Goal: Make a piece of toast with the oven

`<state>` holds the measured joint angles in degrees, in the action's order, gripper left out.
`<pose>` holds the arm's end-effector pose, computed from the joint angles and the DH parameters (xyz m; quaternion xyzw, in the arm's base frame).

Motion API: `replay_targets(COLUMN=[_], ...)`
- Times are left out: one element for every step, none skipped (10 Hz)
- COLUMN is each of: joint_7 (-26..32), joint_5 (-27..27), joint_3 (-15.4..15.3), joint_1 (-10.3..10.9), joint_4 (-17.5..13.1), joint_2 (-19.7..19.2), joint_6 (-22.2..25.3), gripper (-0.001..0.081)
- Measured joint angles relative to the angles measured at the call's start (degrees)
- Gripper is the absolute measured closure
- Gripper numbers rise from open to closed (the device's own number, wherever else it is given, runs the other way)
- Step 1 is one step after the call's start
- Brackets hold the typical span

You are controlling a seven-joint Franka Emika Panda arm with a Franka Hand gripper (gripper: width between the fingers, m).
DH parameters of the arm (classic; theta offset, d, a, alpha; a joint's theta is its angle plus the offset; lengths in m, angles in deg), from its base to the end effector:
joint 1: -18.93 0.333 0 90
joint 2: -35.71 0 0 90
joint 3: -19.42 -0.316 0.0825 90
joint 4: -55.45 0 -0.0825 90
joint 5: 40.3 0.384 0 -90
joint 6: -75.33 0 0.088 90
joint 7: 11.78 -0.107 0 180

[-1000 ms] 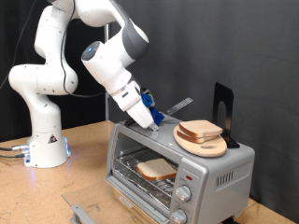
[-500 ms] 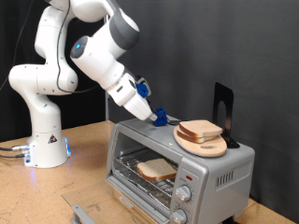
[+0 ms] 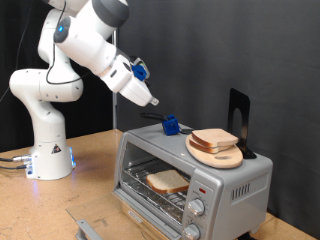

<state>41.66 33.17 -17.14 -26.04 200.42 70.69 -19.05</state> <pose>0.3966 0.0513 0.4478 -0.8843 -0.1303 -0.1402 0.4259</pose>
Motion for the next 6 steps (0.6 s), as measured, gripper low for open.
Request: replay_targets(joint_7=[0.00,-2.18,-5.96,-10.35,-15.06,-19.30], joint_5=[0.21,-0.12,-1.28,-2.71,-4.53,-7.04], joint_3=[-0.15,-0.09,0.12,0.20,0.13,-0.02], joint_1=[0.00,-0.12,-0.78,-1.95,-3.37,-4.89], joint_4=[0.17,0.23,-0.12,-1.01,-2.43,-4.40], joint_2=[-0.05,-0.36,-1.13,-2.57,-4.71,-7.61], joint_6=[-0.05,1.15,3.29,4.94,6.27,7.57], gripper=[0.0124,0.0124,0.0124,0.0124,0.0124,0.0124])
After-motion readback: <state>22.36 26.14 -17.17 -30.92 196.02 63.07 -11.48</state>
